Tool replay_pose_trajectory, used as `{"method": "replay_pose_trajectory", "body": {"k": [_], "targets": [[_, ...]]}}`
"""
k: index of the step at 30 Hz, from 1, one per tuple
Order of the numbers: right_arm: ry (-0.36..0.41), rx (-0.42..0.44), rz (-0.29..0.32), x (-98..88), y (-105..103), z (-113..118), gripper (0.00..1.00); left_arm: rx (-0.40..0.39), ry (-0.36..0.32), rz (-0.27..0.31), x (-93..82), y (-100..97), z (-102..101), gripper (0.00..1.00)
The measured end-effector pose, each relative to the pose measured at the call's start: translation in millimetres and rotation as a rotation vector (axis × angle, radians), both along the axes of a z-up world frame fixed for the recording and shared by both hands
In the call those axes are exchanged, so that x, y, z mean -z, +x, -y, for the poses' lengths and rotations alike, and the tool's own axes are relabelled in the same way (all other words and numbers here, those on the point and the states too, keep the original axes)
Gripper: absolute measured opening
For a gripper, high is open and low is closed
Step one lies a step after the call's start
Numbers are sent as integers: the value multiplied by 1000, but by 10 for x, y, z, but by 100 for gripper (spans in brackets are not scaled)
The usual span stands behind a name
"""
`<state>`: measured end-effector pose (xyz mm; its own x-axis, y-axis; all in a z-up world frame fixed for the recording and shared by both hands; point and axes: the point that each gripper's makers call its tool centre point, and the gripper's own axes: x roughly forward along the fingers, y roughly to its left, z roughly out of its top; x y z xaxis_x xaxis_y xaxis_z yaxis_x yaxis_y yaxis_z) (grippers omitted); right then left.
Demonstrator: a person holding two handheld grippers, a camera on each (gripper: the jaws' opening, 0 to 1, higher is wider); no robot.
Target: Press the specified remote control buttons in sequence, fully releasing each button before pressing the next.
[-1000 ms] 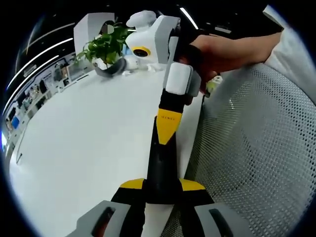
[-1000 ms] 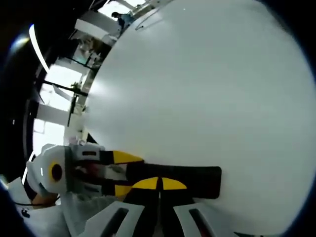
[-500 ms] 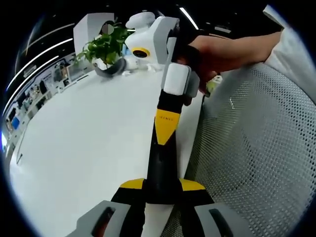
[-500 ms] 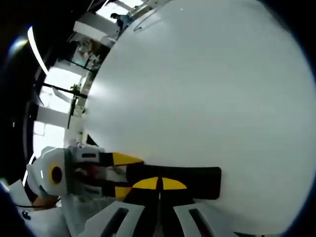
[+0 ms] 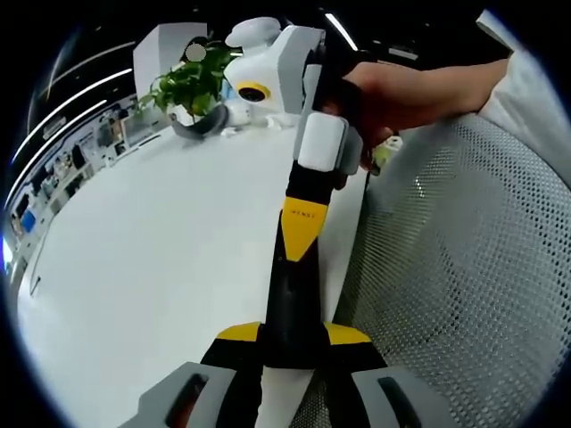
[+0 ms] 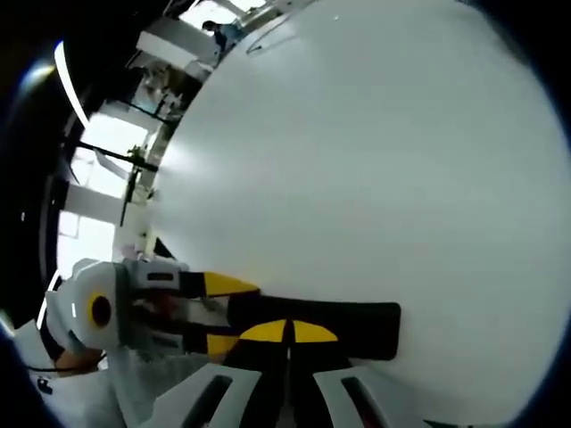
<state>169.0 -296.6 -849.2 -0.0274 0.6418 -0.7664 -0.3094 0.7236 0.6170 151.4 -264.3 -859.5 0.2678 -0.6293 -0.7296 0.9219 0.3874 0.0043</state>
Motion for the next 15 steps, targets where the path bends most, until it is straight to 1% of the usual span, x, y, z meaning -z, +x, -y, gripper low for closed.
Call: {"method": "replay_pose_trajectory", "body": {"k": [3, 4, 5, 8, 12, 15], "targets": [[-15, 15, -53, 11, -29, 32, 0, -1, -1, -1, 2, 2, 0, 24], [-14, 23, -58, 11, -25, 37, 0, -1, -1, -1, 3, 2, 0, 24], [-15, 33, -76, 4, -32, 49, 0, -2, -2, -2, 3, 3, 0, 24], [-8, 44, -96, -19, -40, 59, 0, -4, -3, -4, 1, 2, 1, 24], [-25, 37, -129, 6, -91, 76, 0, -4, -3, -5, 1, 3, 1, 24], [-34, 27, -121, 13, -99, 72, 0, -4, -4, -4, 1, 3, 2, 24]]}}
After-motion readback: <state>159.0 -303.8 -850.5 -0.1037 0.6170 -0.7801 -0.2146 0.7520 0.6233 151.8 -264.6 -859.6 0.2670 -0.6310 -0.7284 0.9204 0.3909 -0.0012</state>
